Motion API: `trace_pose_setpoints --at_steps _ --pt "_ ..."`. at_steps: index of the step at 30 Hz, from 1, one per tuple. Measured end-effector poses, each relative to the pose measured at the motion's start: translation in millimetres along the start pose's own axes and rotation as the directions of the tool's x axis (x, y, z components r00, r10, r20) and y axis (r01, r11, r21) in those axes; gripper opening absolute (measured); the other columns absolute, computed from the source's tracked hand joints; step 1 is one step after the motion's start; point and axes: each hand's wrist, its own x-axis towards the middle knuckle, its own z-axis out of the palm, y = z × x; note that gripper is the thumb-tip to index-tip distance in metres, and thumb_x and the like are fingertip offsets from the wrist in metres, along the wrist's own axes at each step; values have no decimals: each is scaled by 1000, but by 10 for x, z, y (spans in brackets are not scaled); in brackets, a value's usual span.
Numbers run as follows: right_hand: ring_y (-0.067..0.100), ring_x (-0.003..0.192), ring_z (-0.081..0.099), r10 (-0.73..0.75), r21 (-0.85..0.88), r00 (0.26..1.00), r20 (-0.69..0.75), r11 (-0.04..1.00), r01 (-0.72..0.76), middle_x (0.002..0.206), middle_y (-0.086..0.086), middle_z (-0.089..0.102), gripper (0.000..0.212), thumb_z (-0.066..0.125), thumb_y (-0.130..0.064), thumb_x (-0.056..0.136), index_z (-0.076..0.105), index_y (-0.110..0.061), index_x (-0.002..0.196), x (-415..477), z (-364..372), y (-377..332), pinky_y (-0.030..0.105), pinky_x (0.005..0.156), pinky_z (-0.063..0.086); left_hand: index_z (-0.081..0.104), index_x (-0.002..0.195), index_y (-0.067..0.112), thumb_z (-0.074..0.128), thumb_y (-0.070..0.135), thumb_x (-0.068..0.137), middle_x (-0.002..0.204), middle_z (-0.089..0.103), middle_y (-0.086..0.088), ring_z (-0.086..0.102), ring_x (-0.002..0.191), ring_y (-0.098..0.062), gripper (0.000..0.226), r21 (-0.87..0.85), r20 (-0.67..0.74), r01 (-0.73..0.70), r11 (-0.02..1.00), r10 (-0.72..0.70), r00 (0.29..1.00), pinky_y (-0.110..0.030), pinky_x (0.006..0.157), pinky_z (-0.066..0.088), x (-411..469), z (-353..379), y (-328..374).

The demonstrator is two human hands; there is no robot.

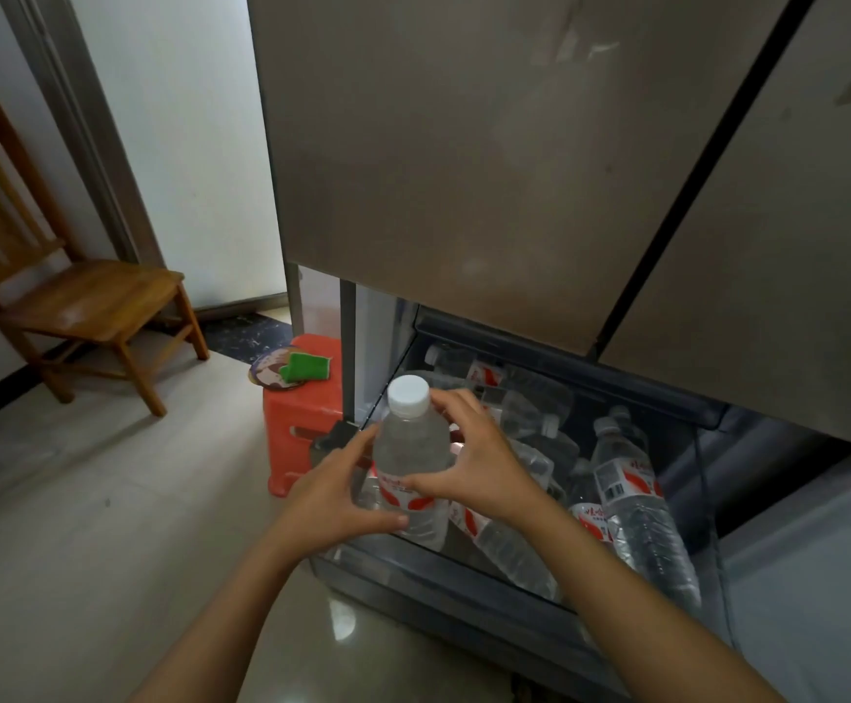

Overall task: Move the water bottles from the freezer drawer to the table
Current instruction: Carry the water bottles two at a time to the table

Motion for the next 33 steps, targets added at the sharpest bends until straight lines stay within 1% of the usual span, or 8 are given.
trace_pose_setpoints --at_steps 3,6,11,13,17,20,25,33 --pt "11 110 44 -109 -94 985 133 988 122 116 -5 42 76 81 -17 63 44 -25 130 94 58 -167 26 93 43 49 110 51 82 47 41 101 65 25 62 96 -2 76 -192 -9 -40 981 39 999 -21 81 50 17 -22 -39" --pt "11 115 42 -80 -55 976 203 994 93 117 -7 40 76 79 -13 65 42 -26 131 198 153 -218 30 98 43 54 110 31 80 32 50 104 68 14 64 99 -9 65 -324 -119 -84 942 47 992 -22 79 51 39 -63 -78" --pt "8 120 41 -7 -20 949 316 1000 14 132 -5 41 83 76 -16 72 28 -42 134 302 55 -170 17 96 38 55 116 30 84 45 48 107 68 7 64 100 -11 76 -323 -204 -53 945 -15 979 -34 85 54 44 -37 -234" --pt "8 125 38 49 12 961 273 998 -54 140 -5 39 77 73 -23 76 28 -42 136 353 -76 -102 21 99 37 57 111 29 83 54 40 102 69 13 65 96 -7 79 -342 -239 -36 939 -50 970 -24 78 54 20 -23 -256" --pt "13 118 46 236 -92 971 42 968 -232 139 2 43 55 61 -23 87 40 -20 137 457 -149 341 24 92 43 53 100 39 78 53 39 95 63 34 61 91 8 67 -351 -301 -25 936 -88 950 -9 67 49 -19 -4 -188" --pt "18 115 49 332 -394 943 28 870 -295 133 9 49 50 61 -24 87 45 -15 133 482 -28 747 33 98 45 51 99 44 78 62 35 95 62 36 61 92 7 71 -333 -317 -2 943 -110 942 -13 70 49 -19 24 -202" --pt "27 129 33 297 -711 953 66 684 -163 140 8 39 58 56 -34 87 34 -22 139 559 109 920 37 105 32 51 101 44 74 75 32 102 64 19 62 96 -7 79 -326 -329 8 945 -122 937 -31 81 53 5 23 -270" --pt "36 131 29 291 -891 941 171 454 22 143 21 29 79 57 -34 87 9 -22 147 718 340 870 45 105 28 48 98 46 73 64 41 98 64 20 62 92 -3 64 -261 -390 21 965 -125 912 -32 79 54 9 60 -278"
